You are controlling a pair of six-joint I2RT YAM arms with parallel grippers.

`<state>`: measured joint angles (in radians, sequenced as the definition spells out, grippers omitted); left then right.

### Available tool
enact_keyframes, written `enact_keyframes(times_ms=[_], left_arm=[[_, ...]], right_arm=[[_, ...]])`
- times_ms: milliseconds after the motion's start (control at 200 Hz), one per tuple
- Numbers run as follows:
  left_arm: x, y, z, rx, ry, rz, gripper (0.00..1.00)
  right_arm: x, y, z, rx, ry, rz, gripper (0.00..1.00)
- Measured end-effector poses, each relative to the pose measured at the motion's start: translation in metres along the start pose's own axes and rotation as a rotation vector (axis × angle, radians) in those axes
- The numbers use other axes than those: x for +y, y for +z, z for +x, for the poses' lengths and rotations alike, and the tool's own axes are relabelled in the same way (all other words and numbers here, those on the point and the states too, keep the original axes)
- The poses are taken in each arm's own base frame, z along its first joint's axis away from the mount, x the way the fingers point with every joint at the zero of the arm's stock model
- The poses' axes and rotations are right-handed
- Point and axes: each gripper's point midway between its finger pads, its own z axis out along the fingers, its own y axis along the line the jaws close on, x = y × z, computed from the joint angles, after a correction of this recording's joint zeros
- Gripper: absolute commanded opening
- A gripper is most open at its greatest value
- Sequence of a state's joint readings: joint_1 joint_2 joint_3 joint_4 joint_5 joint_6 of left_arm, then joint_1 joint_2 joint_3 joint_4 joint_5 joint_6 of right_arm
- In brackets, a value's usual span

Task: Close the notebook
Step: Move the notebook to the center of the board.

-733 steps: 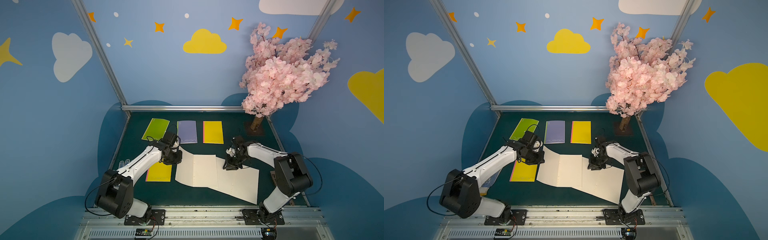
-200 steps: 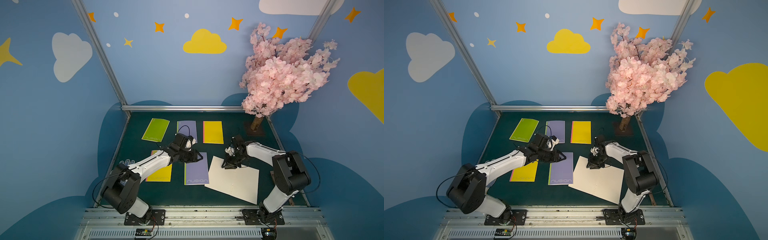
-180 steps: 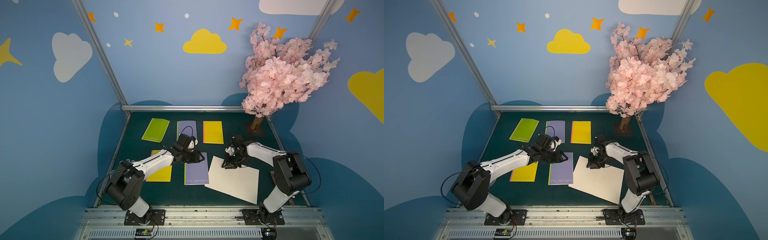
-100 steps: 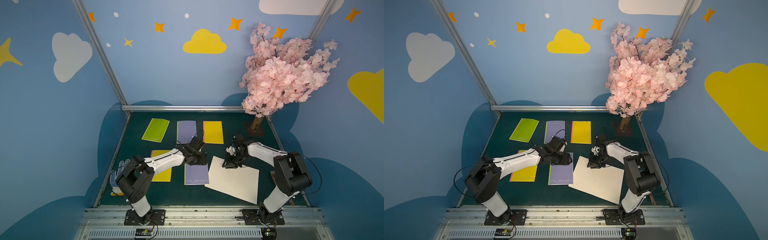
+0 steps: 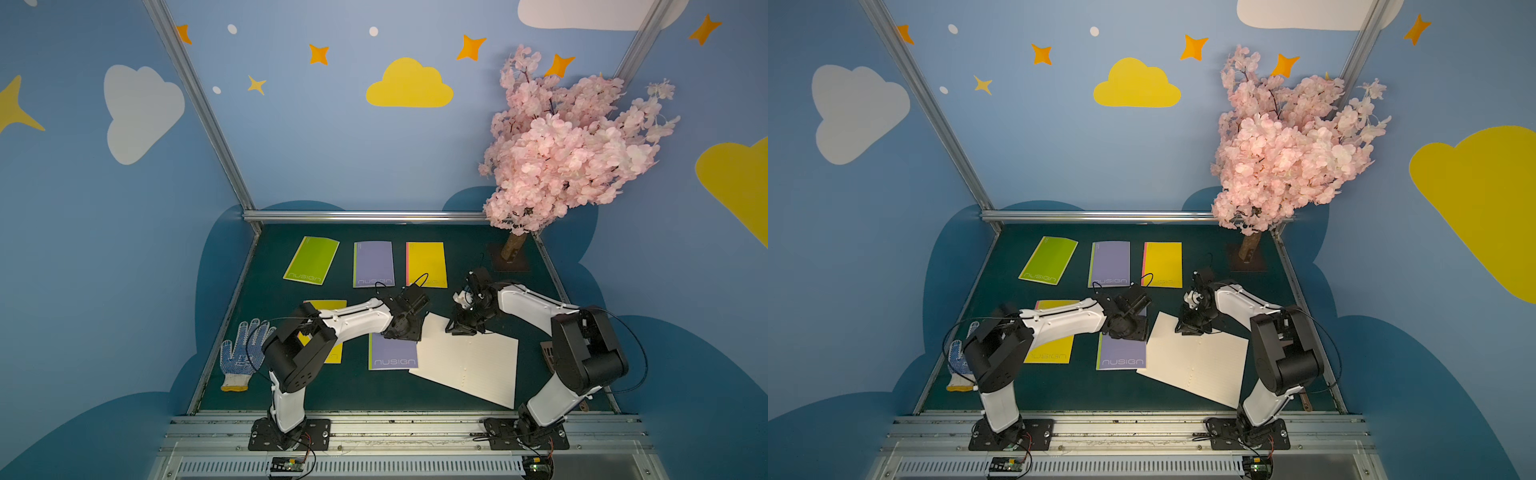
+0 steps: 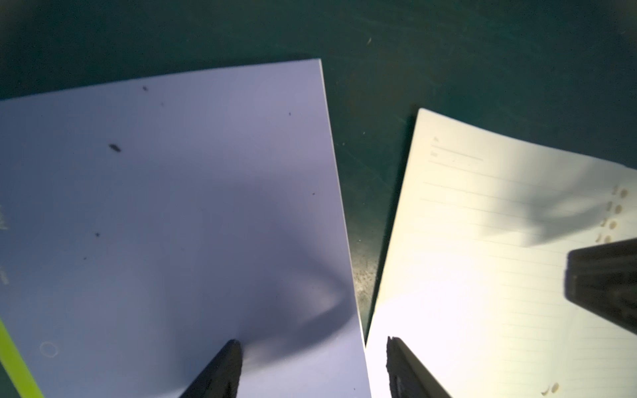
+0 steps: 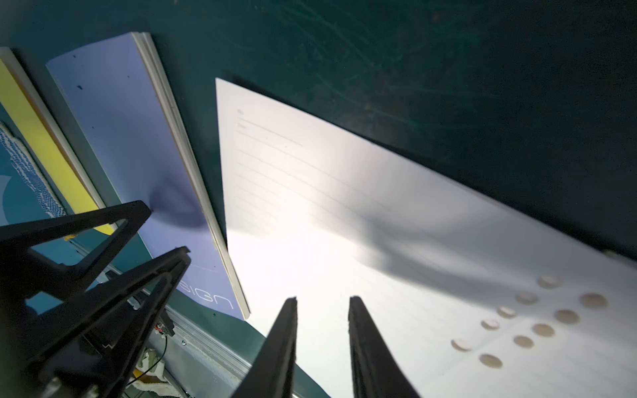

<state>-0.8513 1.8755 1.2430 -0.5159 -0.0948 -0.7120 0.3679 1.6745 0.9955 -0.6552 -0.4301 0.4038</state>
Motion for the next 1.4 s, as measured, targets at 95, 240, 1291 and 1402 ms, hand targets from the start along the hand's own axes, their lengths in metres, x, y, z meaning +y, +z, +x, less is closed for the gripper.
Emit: enact_keyframes(times_ms=[95,240,1291,1402], left_arm=[[0.001,0.003,0.0,0.01,0.002,-0.023,0.8],[0.002,0.007,0.0,0.024,0.013,-0.047,0.8],[0.004,0.014,0.004,0.078,0.062,-0.182,0.79],[0.007,0.014,0.005,0.084,0.065,-0.195,0.79]], right_arm=[[0.0,0.0,0.0,0.0,0.0,0.0,0.29],[0.0,0.0,0.0,0.0,0.001,0.001,0.29],[-0.003,0.002,0.004,0.008,0.009,0.006,0.29],[-0.004,0.002,0.004,0.008,0.009,0.007,0.29]])
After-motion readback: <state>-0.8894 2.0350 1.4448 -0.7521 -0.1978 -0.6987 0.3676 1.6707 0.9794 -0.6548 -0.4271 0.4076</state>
